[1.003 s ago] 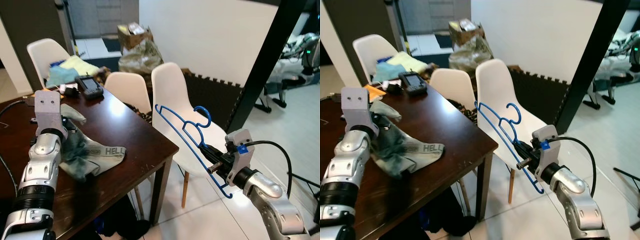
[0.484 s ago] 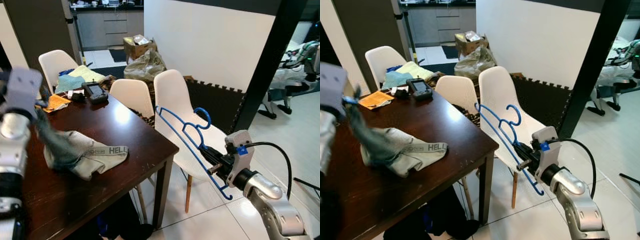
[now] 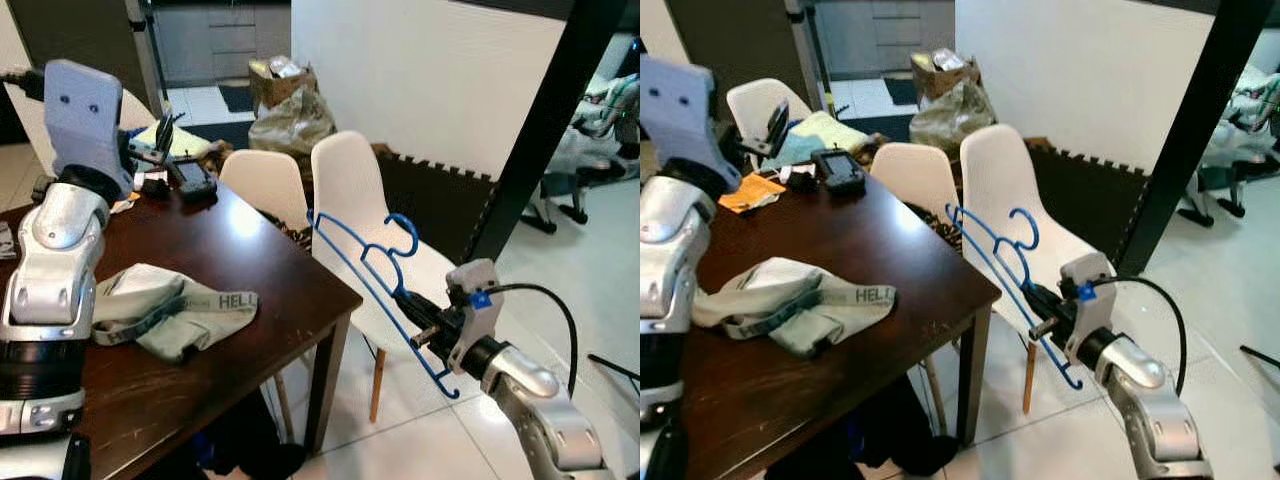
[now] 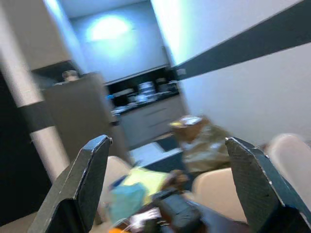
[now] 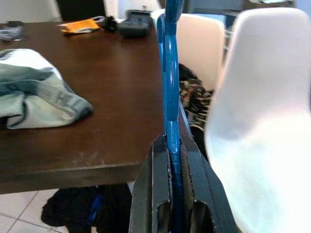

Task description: Hang hanger

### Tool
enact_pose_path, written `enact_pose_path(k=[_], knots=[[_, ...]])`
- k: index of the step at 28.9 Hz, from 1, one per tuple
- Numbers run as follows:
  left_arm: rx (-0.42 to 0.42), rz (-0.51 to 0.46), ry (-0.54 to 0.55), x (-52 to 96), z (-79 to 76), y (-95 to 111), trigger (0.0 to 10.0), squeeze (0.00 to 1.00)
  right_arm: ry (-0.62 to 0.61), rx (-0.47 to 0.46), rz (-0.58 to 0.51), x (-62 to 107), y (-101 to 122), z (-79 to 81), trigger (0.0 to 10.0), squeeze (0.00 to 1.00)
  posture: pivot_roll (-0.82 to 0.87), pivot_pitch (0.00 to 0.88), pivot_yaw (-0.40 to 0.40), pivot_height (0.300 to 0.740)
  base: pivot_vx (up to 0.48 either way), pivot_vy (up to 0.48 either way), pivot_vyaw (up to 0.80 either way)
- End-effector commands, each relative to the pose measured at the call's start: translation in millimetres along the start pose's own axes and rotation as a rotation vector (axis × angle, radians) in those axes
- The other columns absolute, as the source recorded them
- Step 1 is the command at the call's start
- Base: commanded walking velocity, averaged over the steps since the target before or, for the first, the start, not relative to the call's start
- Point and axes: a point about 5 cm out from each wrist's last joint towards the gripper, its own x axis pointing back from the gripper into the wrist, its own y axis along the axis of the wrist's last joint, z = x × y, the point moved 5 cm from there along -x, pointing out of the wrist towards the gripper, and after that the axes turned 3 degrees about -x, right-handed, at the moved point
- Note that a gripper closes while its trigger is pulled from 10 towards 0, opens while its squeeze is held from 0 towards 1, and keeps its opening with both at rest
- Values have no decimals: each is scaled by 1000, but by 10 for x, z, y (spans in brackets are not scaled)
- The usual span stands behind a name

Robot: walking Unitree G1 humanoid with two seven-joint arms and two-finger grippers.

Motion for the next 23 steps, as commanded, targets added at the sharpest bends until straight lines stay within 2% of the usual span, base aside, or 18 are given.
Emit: enact_pose_path(k=[1,2,5,6,14,15,17,19,20,22,23], knots=[[-29,22,10,40,-53,-12,10000,0,21,19,-8,-39,36,18,10000,0,43,0,-45,740,0,0,800],[-47,27,11,96,-127,1,10000,0,31,19,-10,-55,47,22,10000,0,49,0,-47,740,0,0,800],[-59,36,15,148,-182,4,10000,0,40,20,-11,-69,56,25,10000,0,52,0,-48,740,0,0,800],[-76,50,17,220,-247,-8,10000,0,52,21,-13,-90,69,33,10000,0,65,0,-52,740,0,0,800],[-76,107,29,435,-358,-47,10000,0,75,19,-15,-124,80,59,10000,0,72,0,-54,740,0,0,800],[-84,90,-20,507,-467,9,10000,0,79,18,-14,-122,75,63,10000,0,82,0,-56,740,0,0,800],[-84,90,-20,507,-467,9,10000,0,79,18,-14,-122,75,63,10000,0,82,0,-56,740,0,0,800],[-119,33,-171,640,-758,142,10000,0,82,17,-13,-120,69,62,10000,0,88,0,-57,740,0,0,800],[-131,20,-221,686,-856,175,10000,0,84,17,-13,-122,69,58,10000,0,88,0,-57,740,0,0,800],[-138,17,-251,698,-917,178,10000,0,82,15,-13,-132,66,56,10000,0,87,0,-56,740,0,0,800],[-109,40,-258,686,-945,141,10000,0,78,13,-17,-143,68,55,10000,0,87,0,-54,740,0,0,800]])
